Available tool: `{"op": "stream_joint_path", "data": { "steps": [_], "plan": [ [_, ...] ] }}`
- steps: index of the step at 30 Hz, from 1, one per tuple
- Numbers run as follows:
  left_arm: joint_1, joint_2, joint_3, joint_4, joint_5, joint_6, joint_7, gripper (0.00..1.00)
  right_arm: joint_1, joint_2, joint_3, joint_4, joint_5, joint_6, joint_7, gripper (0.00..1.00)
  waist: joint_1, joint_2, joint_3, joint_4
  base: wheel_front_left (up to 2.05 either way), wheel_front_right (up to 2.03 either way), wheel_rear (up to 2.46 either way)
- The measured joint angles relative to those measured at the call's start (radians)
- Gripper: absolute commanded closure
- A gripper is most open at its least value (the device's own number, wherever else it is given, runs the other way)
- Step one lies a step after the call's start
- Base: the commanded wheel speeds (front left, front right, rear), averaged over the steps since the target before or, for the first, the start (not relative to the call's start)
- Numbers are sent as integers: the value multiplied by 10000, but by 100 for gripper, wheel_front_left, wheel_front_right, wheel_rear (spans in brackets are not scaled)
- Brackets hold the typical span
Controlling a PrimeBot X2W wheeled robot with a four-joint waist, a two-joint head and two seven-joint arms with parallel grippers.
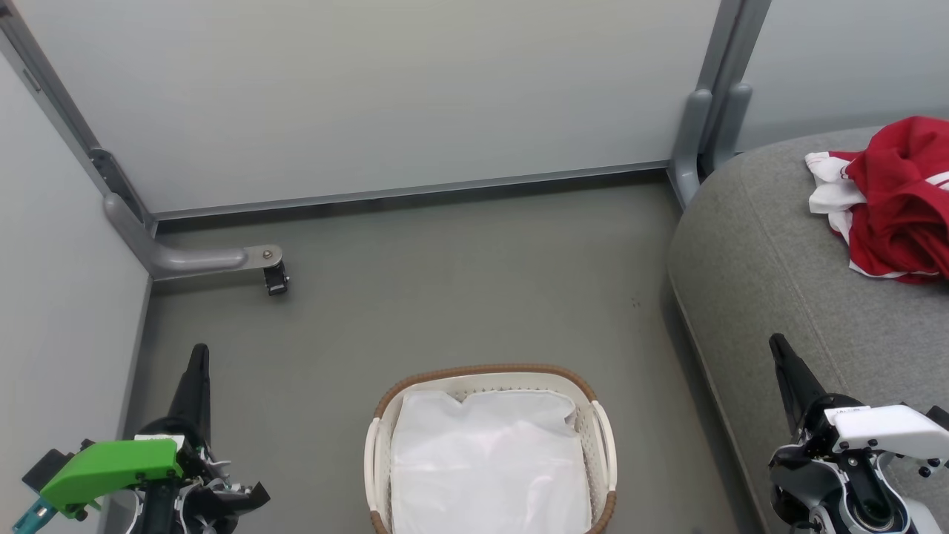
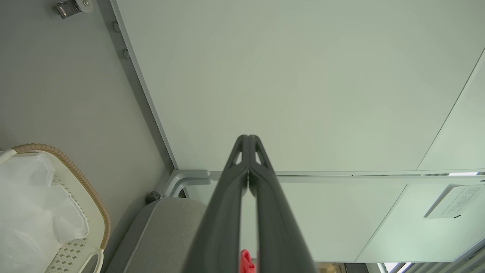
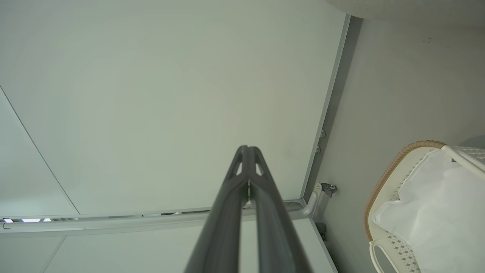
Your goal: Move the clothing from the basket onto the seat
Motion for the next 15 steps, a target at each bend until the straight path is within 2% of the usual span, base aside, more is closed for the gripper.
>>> {"op": "stream_joint_path", "data": {
  "steps": [15],
  "plan": [
    [0,0,0,0,0,0,0,100,0,0,0,0,0,0,0,100,0,0,0,0,0,0,0]
  ]
}}
